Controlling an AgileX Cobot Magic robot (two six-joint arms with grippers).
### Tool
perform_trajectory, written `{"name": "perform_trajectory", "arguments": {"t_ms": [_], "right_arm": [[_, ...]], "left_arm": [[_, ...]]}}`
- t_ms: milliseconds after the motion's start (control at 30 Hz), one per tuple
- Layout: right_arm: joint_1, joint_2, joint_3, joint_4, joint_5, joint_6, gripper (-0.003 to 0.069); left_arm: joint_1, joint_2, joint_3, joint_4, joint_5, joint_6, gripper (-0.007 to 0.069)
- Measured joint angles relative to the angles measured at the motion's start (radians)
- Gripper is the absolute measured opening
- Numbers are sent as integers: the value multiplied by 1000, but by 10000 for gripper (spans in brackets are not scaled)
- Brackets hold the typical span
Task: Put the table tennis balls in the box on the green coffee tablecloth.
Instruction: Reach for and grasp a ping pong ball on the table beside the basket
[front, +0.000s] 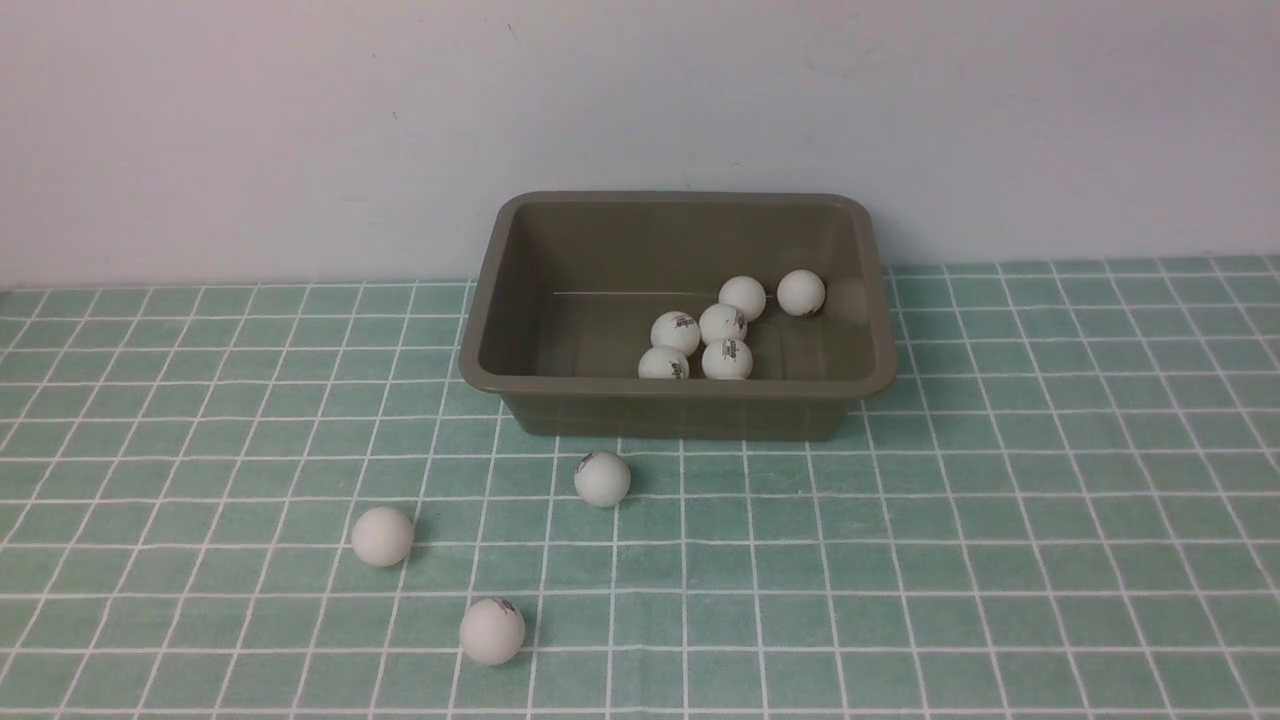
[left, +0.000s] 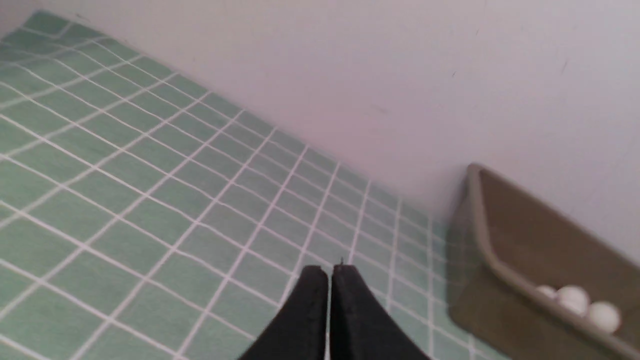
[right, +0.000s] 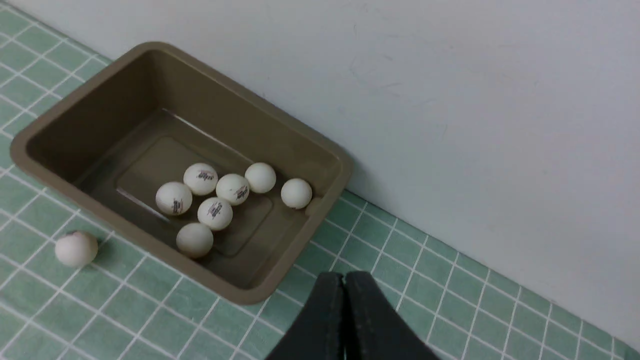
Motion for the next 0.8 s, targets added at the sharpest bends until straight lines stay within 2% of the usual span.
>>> {"name": "perform_trajectory", "arguments": {"t_ms": [100, 233, 333, 400, 533, 667, 733, 800], "right_arm": [[0, -188, 286, 0, -131, 26, -15], [0, -395, 703, -2, -291, 85, -15], [0, -525, 965, -4, -404, 141, -15], [0, -601, 1068, -4, -473, 187, -15], [0, -737, 1170, -10, -568, 270, -15], [0, -780, 1175, -61, -580, 281, -15], [0, -782, 1175, -112, -583, 283, -15], [0, -782, 1175, -142, -583, 283, -15]], "left_arm": [[0, 0, 0, -51, -39, -35, -4], [0, 0, 0, -56, -81, -39, -4], [0, 0, 0, -56, -126, -44, -4], [0, 0, 0, -58, -159, -51, -4], [0, 0, 0, -62, -244, -62, -4], [0, 0, 0, -54, -472, -111, -4], [0, 0, -24, 26, -532, -118, -4], [0, 0, -104, 186, -474, -132, -4]]}}
